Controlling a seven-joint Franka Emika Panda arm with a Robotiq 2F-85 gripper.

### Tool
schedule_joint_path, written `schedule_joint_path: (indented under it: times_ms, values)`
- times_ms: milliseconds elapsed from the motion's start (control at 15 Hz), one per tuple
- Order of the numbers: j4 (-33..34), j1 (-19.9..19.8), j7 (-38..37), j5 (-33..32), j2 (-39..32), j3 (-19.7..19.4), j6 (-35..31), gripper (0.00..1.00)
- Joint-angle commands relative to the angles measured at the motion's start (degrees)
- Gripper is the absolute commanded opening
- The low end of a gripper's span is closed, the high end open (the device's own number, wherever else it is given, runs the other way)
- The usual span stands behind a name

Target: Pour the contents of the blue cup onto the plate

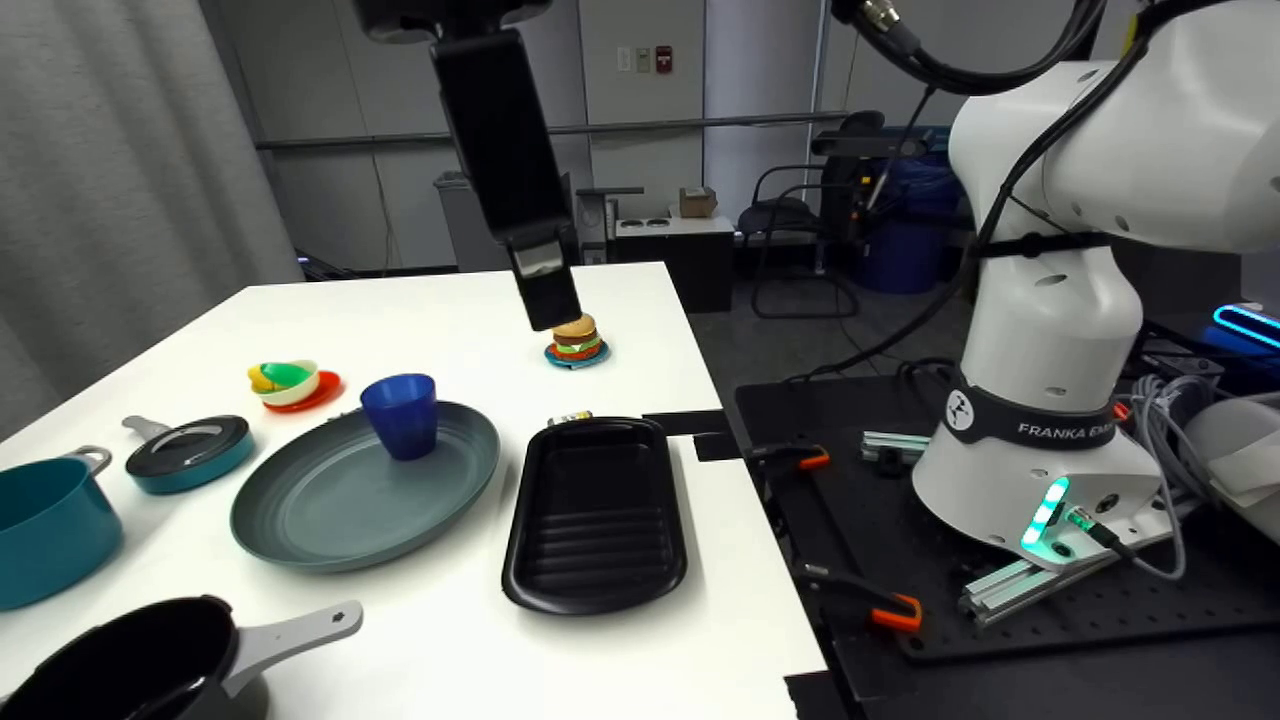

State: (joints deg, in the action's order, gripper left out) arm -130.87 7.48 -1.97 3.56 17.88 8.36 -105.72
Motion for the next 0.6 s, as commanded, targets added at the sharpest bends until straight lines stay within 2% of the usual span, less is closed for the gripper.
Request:
schedule_joint_path:
  times_ms: [0,533]
  values:
    - [0.1,0.1,0.0,0.0,0.0,-0.1,0.1,1.00]
    - [0.8,-0.3,-0.5,-0.6,-0.9,-0.3,0.3,1.00]
